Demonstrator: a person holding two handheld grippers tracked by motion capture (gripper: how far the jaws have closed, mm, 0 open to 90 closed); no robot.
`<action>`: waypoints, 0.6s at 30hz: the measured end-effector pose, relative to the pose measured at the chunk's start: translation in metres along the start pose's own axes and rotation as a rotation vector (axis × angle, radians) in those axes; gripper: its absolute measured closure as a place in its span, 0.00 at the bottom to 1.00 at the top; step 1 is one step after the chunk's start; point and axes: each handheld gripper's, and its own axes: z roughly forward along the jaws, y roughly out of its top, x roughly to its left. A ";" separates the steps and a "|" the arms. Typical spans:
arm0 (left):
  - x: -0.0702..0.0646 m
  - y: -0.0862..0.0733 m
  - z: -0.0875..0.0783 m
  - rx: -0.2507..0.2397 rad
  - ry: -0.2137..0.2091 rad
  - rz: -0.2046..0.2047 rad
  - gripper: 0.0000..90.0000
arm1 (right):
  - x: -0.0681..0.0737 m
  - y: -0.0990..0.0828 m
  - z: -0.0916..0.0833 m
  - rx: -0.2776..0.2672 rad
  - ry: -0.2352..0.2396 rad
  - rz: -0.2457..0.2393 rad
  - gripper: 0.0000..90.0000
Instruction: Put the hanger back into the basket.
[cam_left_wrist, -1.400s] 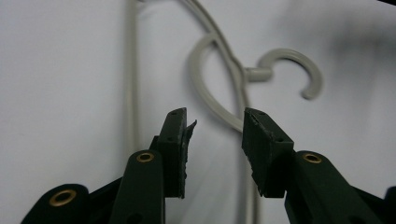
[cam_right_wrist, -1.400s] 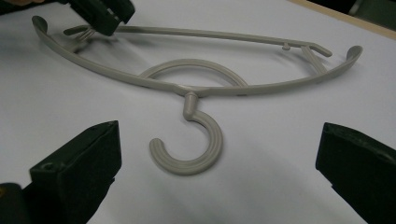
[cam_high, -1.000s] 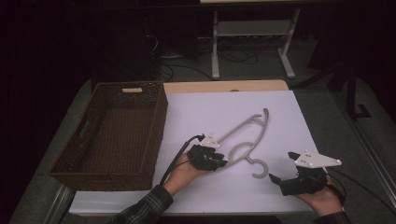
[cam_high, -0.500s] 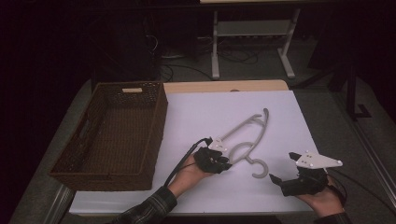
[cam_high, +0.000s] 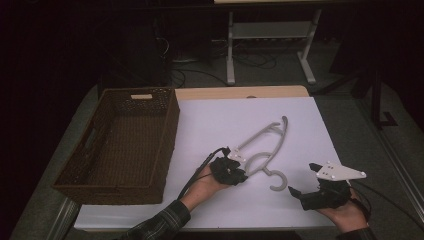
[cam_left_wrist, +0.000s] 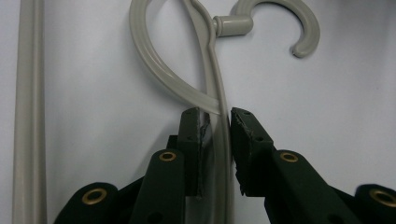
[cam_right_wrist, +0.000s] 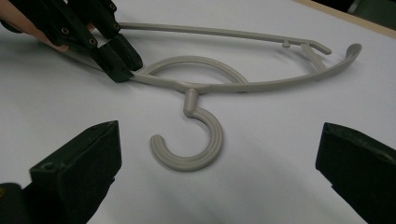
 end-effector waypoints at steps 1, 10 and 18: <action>-0.001 0.001 0.000 0.007 0.006 0.010 0.83 | 0.000 0.000 0.000 0.000 0.000 0.001 0.00; -0.010 0.005 0.001 0.046 0.071 0.057 0.90 | 0.000 0.000 0.000 0.001 0.000 0.002 0.00; -0.010 0.004 0.001 0.039 0.069 0.027 0.91 | 0.001 0.000 0.000 0.003 -0.002 -0.001 0.00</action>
